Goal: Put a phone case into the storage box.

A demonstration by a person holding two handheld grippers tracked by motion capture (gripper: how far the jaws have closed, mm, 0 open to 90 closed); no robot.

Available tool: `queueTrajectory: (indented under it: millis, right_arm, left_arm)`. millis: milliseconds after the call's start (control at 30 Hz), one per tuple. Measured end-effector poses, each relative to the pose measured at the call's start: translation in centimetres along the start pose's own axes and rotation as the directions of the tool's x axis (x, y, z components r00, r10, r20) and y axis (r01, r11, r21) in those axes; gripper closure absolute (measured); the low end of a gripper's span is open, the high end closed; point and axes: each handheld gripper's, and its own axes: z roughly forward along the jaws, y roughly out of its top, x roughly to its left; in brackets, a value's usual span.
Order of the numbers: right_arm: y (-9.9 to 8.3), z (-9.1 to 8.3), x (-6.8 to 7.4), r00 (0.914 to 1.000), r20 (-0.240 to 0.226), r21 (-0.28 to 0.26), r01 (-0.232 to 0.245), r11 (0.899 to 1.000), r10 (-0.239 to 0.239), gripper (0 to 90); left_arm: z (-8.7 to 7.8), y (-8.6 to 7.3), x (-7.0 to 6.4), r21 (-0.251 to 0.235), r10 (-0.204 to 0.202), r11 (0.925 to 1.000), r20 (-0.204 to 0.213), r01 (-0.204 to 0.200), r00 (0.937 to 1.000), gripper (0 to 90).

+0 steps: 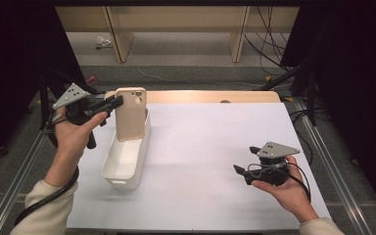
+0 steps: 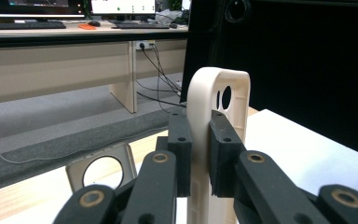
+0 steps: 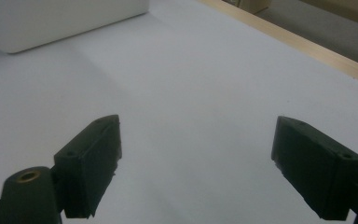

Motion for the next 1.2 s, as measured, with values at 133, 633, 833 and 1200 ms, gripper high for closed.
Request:
queueTrajectory:
  millis: [133,633,833,1200]
  right_arm:
    - [-0.1,0.0,0.0,1.0,-0.002,0.0,-0.004,1.0,0.004,16.8]
    - [-0.2,-0.2,-0.1,0.9999,0.0,-0.004,-0.014,1.0,0.014,16.5]
    - [-0.2,-0.2,-0.1,0.9999,0.001,-0.005,-0.015,1.0,0.015,16.5]
    - [-0.1,-0.1,-0.1,0.9997,-0.001,-0.007,-0.022,1.0,0.022,16.5]
  left_arm:
    - [-0.1,-0.1,0.4,-0.001,-0.003,1.0,-0.01,0.003,0.9999,80.9]
    - [0.0,-0.7,1.6,-0.004,-0.007,1.0,-0.036,0.007,0.9993,80.9]
    - [0.4,-1.1,1.9,0.005,-0.003,1.0,-0.037,0.003,0.9993,80.9]
    - [1.2,-1.3,2.4,-0.003,0.005,1.0,-0.045,-0.005,0.999,80.9]
